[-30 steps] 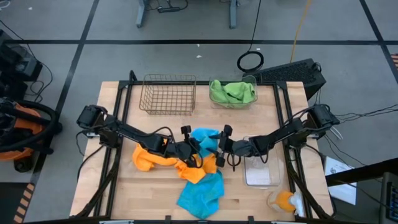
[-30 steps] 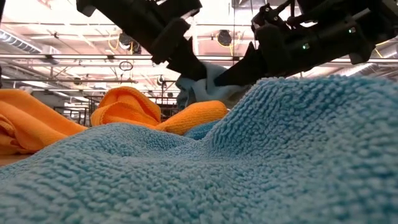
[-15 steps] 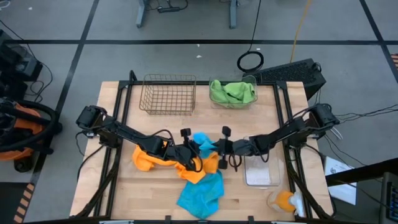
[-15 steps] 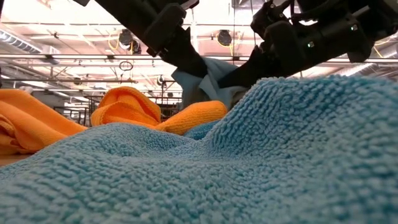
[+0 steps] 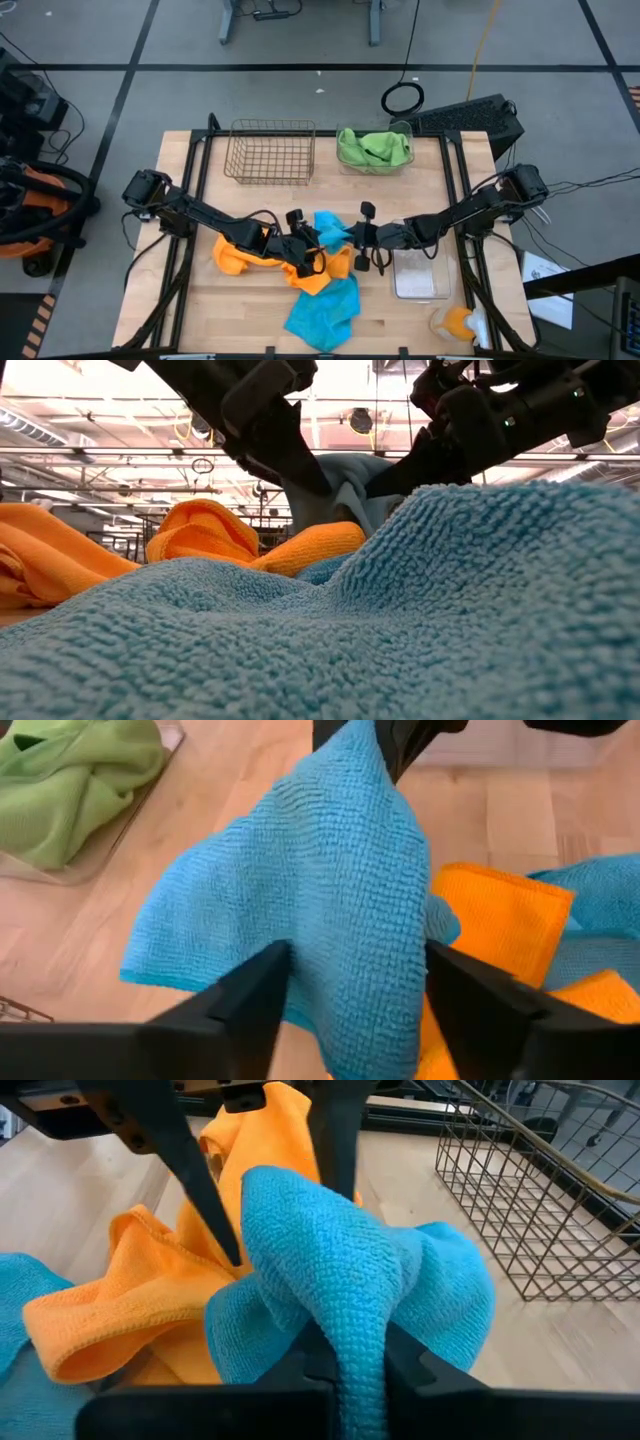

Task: Sort microfiber towel by color & place in baskets
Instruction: Put the top blue microfiber towel into the wire basket

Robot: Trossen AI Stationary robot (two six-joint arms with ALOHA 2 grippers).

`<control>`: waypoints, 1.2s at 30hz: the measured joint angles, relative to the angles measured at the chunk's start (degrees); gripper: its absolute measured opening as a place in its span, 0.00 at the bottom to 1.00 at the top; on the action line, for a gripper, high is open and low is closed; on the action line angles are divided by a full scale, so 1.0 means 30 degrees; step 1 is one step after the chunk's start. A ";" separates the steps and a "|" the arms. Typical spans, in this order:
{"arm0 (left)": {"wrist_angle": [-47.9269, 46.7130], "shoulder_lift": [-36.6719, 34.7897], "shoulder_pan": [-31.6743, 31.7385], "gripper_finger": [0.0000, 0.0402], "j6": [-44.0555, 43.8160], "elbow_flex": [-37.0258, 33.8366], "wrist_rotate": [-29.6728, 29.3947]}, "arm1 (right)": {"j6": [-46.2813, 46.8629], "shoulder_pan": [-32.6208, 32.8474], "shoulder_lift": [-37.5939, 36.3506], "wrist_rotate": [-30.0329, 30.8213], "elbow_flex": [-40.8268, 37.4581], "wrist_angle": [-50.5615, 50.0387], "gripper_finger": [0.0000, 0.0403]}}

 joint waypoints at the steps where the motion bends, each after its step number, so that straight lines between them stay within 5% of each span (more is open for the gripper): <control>1: 0.0054 0.0002 0.0000 0.63 -0.0012 0.0000 0.0003 | -0.0017 0.0000 0.0000 -0.0007 0.0000 0.0000 0.04; 9: 0.1857 0.0208 0.0291 0.81 0.1027 0.0000 -0.0309 | -0.0032 0.0000 0.0000 -0.0069 0.0000 0.0078 0.05; 20: 0.2075 0.0847 0.1561 0.81 0.2338 -0.0567 0.1174 | -0.0425 0.0312 0.0000 -0.0074 0.0000 0.0081 0.05; 26: 0.2966 0.0867 0.1487 0.64 0.3568 -0.0597 0.1238 | -0.0469 0.0342 -0.0007 -0.0080 0.0000 0.0102 0.05; 36: 0.2979 0.0867 0.1396 0.13 0.4494 -0.0597 0.1246 | -0.0454 0.0342 -0.0007 -0.0080 0.0000 0.0095 0.06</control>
